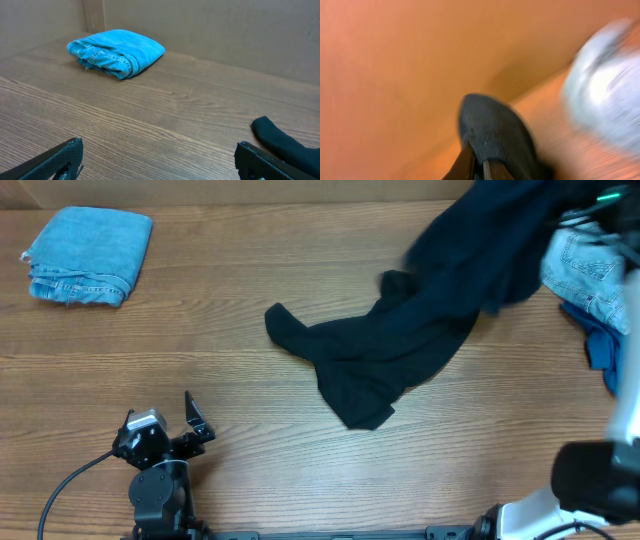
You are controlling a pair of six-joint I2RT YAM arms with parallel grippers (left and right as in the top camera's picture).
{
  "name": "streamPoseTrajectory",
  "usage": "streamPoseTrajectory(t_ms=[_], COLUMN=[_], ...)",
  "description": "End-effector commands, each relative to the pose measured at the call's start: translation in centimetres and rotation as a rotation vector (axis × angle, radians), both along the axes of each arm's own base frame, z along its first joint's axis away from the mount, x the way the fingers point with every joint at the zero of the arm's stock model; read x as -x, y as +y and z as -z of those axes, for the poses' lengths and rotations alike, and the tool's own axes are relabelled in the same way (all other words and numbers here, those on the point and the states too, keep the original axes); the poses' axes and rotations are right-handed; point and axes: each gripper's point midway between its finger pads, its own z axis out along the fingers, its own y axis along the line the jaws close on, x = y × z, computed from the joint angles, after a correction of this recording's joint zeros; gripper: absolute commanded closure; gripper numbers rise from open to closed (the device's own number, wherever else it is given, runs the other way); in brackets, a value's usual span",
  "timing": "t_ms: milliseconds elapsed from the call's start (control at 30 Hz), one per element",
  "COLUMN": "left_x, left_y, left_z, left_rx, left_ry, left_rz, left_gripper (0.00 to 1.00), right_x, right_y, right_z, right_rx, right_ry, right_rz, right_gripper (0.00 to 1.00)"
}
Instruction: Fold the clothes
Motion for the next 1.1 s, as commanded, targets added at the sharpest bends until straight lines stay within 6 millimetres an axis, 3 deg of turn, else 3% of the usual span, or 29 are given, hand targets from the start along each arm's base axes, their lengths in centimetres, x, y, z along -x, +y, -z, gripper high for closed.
streamPoseTrajectory(t_ms=[0, 67, 133, 200, 267, 400, 533, 600, 833, 1067], left_x=[0.1, 0.1, 0.1, 0.1, 0.1, 0.1, 0.1, 0.1, 0.1, 0.1], left_y=[0.3, 0.3, 0.3, 0.3, 0.3, 0.3, 0.3, 0.3, 0.3, 0.3], left_z=[-0.1, -0.1, -0.1, -0.1, -0.1, -0.1, -0.1, -0.1, -0.1, -0.1], left_rx=[-0.021, -0.021, -0.021, -0.021, -0.021, -0.021, -0.021, -0.021, -0.021, -0.021], left_ry=[-0.003, -0.002, -0.003, -0.003, -0.003, -0.002, -0.002, -0.002, -0.003, -0.003], left_rz=[-0.016, -0.016, -0.016, -0.016, -0.016, -0.016, -0.016, -0.016, -0.016, -0.016], left_gripper=[0.0, 0.0, 0.0, 0.0, 0.0, 0.0, 0.0, 0.0, 0.0, 0.0], right_x=[5.9, 8.9, 11.0, 12.4, 12.5, 10.4, 7.6, 6.4, 3.6, 4.2], right_y=[-10.4, -14.8, -17.1, -18.1, -17.9, -15.7, -12.7, -12.4, -14.4, -17.7], right_z=[-6.5, -7.6, -7.9, -7.3, -6.0, -3.4, -2.3, -1.7, -1.0, -3.6], right_rx=[0.091, 0.099, 0.082, 0.025, -0.022, -0.001, 0.054, 0.085, 0.168, 0.23], right_ry=[-0.113, -0.134, -0.151, -0.153, -0.125, -0.036, 0.007, 0.029, 0.014, -0.089], right_rz=[0.283, 0.371, 0.381, 0.324, 0.291, 0.196, 0.117, 0.144, 0.231, 0.295], right_gripper=[0.96, 0.96, 0.96, 0.96, 0.96, 0.96, 0.96, 0.96, 0.96, 0.96])
